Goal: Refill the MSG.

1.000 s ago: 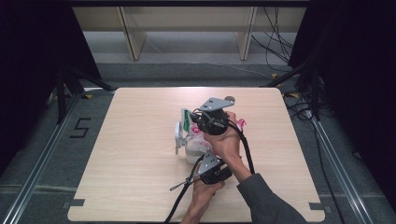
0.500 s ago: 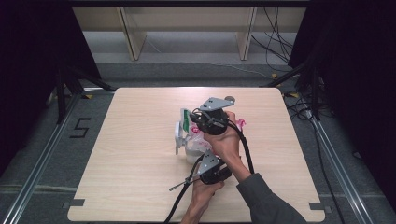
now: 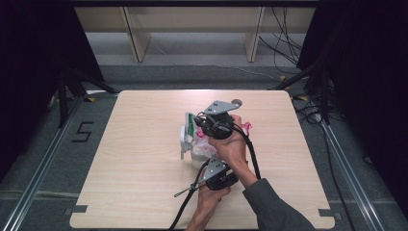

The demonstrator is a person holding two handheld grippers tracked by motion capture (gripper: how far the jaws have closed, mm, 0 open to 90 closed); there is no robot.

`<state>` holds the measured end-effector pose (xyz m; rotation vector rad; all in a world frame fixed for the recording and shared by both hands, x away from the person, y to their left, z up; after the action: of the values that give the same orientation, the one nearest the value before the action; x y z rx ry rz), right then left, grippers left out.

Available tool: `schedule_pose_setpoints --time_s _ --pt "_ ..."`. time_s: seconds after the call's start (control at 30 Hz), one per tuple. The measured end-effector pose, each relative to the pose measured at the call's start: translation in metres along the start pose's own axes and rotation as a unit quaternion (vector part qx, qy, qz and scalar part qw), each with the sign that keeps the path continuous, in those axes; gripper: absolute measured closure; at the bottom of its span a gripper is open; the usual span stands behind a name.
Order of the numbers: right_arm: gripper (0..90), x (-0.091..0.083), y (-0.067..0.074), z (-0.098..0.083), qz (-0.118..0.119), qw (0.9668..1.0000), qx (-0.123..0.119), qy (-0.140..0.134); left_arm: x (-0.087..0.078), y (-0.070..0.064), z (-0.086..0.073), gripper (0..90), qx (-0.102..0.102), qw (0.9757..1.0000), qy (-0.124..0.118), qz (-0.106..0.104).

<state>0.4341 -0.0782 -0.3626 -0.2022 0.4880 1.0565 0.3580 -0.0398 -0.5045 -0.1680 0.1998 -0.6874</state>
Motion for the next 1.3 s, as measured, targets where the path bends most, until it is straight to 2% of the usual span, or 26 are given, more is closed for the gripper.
schedule_pose_setpoints --time_s 0.03,0.07,0.17,0.2,0.23,0.27,0.3,0.33,0.37,0.43,0.47,0.57,0.63,0.67,0.7,0.73,0.77,0.83,0.9,0.97,1.0,1.03,1.1,1.23,1.27,1.3 --pt "89.9 -0.0011 -0.001 0.0007 0.006 1.0 -0.003 0.0 -0.0011 0.0006 0.0005 77.4 0.005 0.9999 0.009 0.005" --pt "89.9 -0.0011 0.0001 0.0002 0.004 1.0 0.006 -0.002 -0.0007 0.0004 0.0003 77.4 0.0 1.0 0.007 0.004" --pt "89.9 0.0023 0.0021 -0.0007 0.002 1.0 -0.001 0.005 0.0007 -0.0006 -0.0002 77.3 -0.003 1.0 -0.003 -0.002" --pt "89.9 0.0005 0.001 0.0002 0.003 1.0 -0.004 0.008 -0.0001 0.0001 0.0001 77.3 0.0 1.0 0.001 0.0" --pt "89.9 0.0004 0.0 0.0003 0.0 1.0 0.0 -0.005 -0.001 0.0005 0.0005 77.4 0.002 1.0 0.008 0.005" --pt "89.9 -0.0012 -0.0004 0.0006 0.006 1.0 0.003 0.0 -0.0008 0.0004 0.0003 77.4 0.0 1.0 0.007 0.004" --pt "89.9 0.0008 -0.001 -0.0002 0.004 1.0 -0.006 -0.004 -0.0007 -0.0001 0.0 77.4 0.0 1.0 0.007 0.003" --pt "89.8 0.001 0.0002 -0.0006 0.005 1.0 -0.002 0.008 -0.0008 -0.0006 -0.0001 77.4 0.0 1.0 0.005 0.003" --pt "89.9 0.0027 0.0001 -0.0006 -0.001 0.9999 -0.012 0.004 -0.0009 -0.0005 0.0001 77.3 0.0 1.0 0.005 0.004" --pt "89.9 0.0 0.0005 0.0004 0.004 1.0 0.003 0.004 -0.001 0.0004 0.0004 77.4 0.0 1.0 0.006 0.005" --pt "89.9 0.0012 0.0003 -0.0001 -0.001 1.0 0.004 -0.008 -0.0009 0.0004 0.0002 77.4 -0.001 1.0 0.006 0.005" --pt "89.9 0.0012 -0.0002 0.0001 0.001 0.9999 -0.01 0.007 -0.0011 -0.0003 0.0001 77.3 0.0 1.0 0.005 0.005" --pt "89.9 0.0007 0.0 0.0003 -0.002 1.0 0.002 -0.007 -0.001 0.0005 0.0003 77.4 0.0 1.0 0.007 0.005" --pt "89.9 -0.0005 -0.0009 0.0005 0.006 1.0 -0.002 -0.001 -0.001 0.0002 0.0001 77.4 -0.001 1.0 0.007 0.005" --pt "89.9 0.0015 -0.0006 -0.0003 0.002 1.0 -0.004 -0.003 -0.001 -0.0002 -0.0001 77.4 -0.001 1.0 0.006 0.004" --pt "89.9 0.0014 0.0005 -0.0004 0.005 1.0 -0.001 0.006 -0.0014 -0.0005 0.0001 77.4 0.0 1.0 0.006 0.005" --pt "89.9 0.0014 0.0007 0.0001 0.003 1.0 -0.002 0.006 -0.0001 0.0 0.0 77.4 -0.002 1.0 -0.002 -0.002" --pt "89.9 0.0008 0.0002 0.0006 0.0 1.0 0.002 -0.009 -0.0015 0.0008 0.0007 77.4 0.0 1.0 0.006 0.005" --pt "89.9 0.0013 0.0004 -0.0001 0.005 1.0 0.001 0.003 -0.0013 -0.0001 0.0 77.4 -0.001 1.0 0.005 0.005" --pt "89.9 0.0019 0.0011 0.0002 0.002 1.0 -0.002 0.001 -0.0014 0.0003 0.0005 77.4 0.001 1.0 0.004 0.005" --pt "89.9 0.0006 0.0015 0.0006 0.004 1.0 0.005 0.003 -0.0014 0.0006 0.0005 77.4 0.001 1.0 0.005 0.005" --pt "89.9 0.0015 0.001 0.0002 0.001 1.0 0.005 -0.007 -0.0012 0.0005 0.0003 77.4 0.0 1.0 0.005 0.005" --pt "89.9 0.0015 0.0006 0.0 0.005 1.0 0.0 0.003 -0.0013 0.0 0.0002 77.4 -0.001 1.0 0.005 0.005" --pt "89.9 0.0007 0.001 0.0003 0.004 1.0 0.005 0.001 -0.0013 0.0003 0.0002 77.5 0.0 1.0 0.005 0.004" --pt "89.9 0.0012 0.0007 0.0 0.004 1.0 -0.001 0.005 -0.0014 0.0 0.0002 77.4 0.0 1.0 0.005 0.004" --pt "89.9 0.0032 0.0024 -0.0005 0.0 1.0 0.0 0.0 -0.0002 -0.0001 0.0 77.4 -0.003 1.0 -0.004 -0.001"
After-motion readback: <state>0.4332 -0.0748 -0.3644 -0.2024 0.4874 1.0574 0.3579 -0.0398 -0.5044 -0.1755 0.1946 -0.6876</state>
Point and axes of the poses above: each handheld gripper's, and its own axes: x roughly forward along the jaws, z roughly out of its top, y roughly to its left, the point moved 1 cm from there along x, roughly forward along the jaws, and after that the axes turned 15 degrees about z, right-handed, at the moved point
